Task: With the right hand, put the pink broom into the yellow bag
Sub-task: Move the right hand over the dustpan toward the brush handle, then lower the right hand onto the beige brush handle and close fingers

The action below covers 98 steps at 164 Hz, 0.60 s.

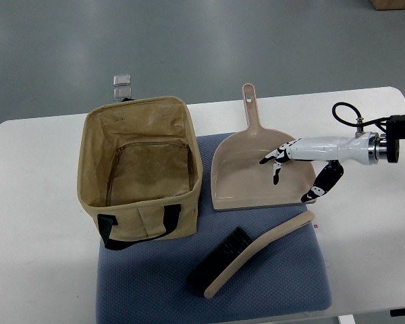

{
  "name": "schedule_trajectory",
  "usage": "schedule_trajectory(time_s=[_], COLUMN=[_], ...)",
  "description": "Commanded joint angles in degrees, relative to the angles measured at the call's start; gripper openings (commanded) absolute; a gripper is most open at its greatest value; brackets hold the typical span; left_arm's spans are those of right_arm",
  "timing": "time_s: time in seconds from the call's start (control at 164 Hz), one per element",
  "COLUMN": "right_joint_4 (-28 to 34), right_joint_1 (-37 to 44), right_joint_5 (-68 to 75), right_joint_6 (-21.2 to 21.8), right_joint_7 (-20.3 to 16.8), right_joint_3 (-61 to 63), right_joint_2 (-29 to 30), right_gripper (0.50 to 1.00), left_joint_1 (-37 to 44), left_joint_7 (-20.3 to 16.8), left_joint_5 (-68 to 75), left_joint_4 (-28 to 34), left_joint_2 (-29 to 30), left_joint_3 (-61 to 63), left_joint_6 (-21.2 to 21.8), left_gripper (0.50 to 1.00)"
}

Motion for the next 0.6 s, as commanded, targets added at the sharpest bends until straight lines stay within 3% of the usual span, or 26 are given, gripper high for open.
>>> schedule_trajectory(time_s=[0.0,0.165,0.336,0.592], right_joint_4=[2.6,5.8,5.9,9.1], right_joint_1=[0.6,-0.1,-1.5,-5.2], right_joint_5=[-0.5,-0.4,-0.7,-3.6], right_joint_6=[0.9,0.8,-0.3,-0.9], right_joint_7=[-0.5,-1.6,-6.5,-6.9], right_joint_3=[-0.4,-1.8,-1.7,-1.9], right_joint_2=[-0.3,-0.4,1.6,2.3], right_gripper=[0.930,0.928,0.928,0.928], left_joint_1=[0.0,0.0,0.0,0.0], left_joint_7=[0.0,-0.1,-0.1,0.0], left_joint_5=[0.0,0.0,0.0,0.0], left_joint_4=[0.0,-0.1,-0.1,-0.1], left_joint_2=[0.0,0.0,0.0,0.0], left_joint_3=[0.0,0.0,0.0,0.0], left_joint_6=[0.0,0.0,0.0,0.0], left_gripper=[1.000,1.000,1.000,1.000])
